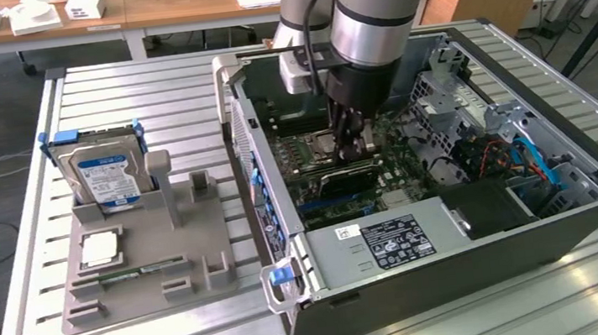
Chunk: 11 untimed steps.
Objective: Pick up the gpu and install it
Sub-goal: 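Press down on the gpu until it lock into place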
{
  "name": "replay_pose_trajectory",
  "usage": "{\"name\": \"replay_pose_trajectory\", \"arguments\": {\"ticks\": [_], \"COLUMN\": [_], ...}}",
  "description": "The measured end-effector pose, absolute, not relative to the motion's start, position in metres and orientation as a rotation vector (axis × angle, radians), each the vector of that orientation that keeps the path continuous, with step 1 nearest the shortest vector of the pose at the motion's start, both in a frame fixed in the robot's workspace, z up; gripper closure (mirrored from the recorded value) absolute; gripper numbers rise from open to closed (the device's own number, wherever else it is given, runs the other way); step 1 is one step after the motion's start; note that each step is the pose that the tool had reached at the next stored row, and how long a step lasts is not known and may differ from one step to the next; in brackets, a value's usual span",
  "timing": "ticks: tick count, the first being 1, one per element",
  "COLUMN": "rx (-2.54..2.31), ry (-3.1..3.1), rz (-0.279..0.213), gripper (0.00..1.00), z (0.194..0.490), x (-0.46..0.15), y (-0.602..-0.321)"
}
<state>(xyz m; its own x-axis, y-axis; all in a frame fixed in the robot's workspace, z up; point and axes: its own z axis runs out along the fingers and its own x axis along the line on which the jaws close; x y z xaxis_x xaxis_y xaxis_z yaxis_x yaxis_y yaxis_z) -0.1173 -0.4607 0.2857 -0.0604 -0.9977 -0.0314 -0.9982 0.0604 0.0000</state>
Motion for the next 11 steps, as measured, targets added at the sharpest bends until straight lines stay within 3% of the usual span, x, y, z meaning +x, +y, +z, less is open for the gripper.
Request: {"name": "replay_pose_trajectory", "arguments": {"ticks": [11], "rx": [-2.138], "ry": [2.271], "rz": [0.034], "gripper": [0.89], "z": [0.2818], "x": [-0.1172], "y": [-0.4591]}}
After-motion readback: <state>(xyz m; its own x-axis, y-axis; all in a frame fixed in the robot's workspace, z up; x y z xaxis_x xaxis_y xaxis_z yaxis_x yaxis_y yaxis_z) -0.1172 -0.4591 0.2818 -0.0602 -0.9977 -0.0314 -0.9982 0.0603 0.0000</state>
